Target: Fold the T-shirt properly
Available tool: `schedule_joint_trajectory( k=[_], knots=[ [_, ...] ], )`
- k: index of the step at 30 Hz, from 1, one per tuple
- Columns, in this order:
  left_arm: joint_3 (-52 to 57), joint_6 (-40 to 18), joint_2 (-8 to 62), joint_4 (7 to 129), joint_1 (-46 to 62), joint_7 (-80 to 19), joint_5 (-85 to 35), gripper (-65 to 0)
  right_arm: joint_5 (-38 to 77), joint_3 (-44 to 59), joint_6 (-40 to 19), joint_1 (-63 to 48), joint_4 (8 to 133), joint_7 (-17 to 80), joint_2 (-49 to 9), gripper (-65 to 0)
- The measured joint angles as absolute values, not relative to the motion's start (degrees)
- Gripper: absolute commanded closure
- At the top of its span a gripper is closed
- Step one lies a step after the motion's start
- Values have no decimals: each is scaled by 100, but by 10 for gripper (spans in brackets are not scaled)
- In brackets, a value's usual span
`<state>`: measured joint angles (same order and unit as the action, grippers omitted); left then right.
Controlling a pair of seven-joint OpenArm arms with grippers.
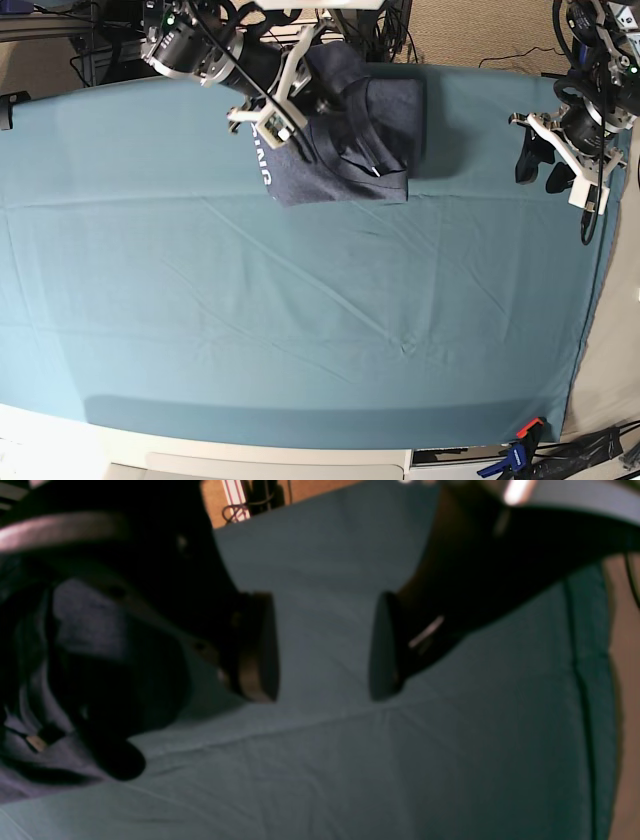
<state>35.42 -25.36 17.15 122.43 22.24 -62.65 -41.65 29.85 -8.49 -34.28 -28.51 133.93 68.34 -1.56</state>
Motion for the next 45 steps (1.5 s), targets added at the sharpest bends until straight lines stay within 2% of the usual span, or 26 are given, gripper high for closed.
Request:
schedule_joint_trajectory(
  k=[7, 9, 10, 13, 14, 15, 19, 25, 29, 35, 41, 45],
  knots=[
    [3542, -2536, 1719, 12243, 2342, -6707, -4624, -314, 2322, -248, -3260, -2016, 13395, 6372, -154, 0],
    [3542, -2598, 1719, 12243, 2530, -6779, -4772, -286, 2038, 8, -3089, -1885, 13395, 6272, -154, 0],
    [3542, -2707, 1719, 12243, 2628, -6904, -4908, -244, 1940, 139, -3061, -1839, 13393, 6246, -154, 0],
    [3538, -2856, 1719, 12250, 2877, -7061, -5203, -54, 1931, 484, -2995, -1723, 13395, 6077, -154, 0],
    [3538, -2856, 1717, 12254, 2941, -7041, -5225, -13, 1931, 569, -2995, -1688, 13393, 6027, -154, 0],
    [3538, -2856, 1717, 12254, 2991, -7050, -5216, 0, 1931, 650, -2995, -1658, 13395, 5957, -152, 0],
    [3538, -2853, 1719, 12254, 3229, -7048, -5258, 0, 1964, 788, -3000, -1466, 13008, 5666, -150, 0],
    [3186, -2965, 1745, 12256, 3586, -7046, -5404, 0, 1975, 779, -2985, -613, 11030, 5734, -123, 0],
    [2359, -2965, 1741, 12261, 3715, -7048, -5387, 0, 2187, 777, -3000, 89, 10405, 5686, -123, 0],
    [775, -2939, 1750, 12263, 3686, -6785, -4729, 0, 2137, 539, -2985, 867, 9673, 5723, -126, 0],
    [-408, -2528, 1754, 12263, 3533, -6482, -3868, 0, 2132, -196, -2989, 1015, 9198, 5826, -126, 0],
    [-891, -2497, 1743, 12263, 3293, -6449, -3402, 0, 1848, -757, -2998, 1013, 9115, 5861, -126, 0]
  ],
)
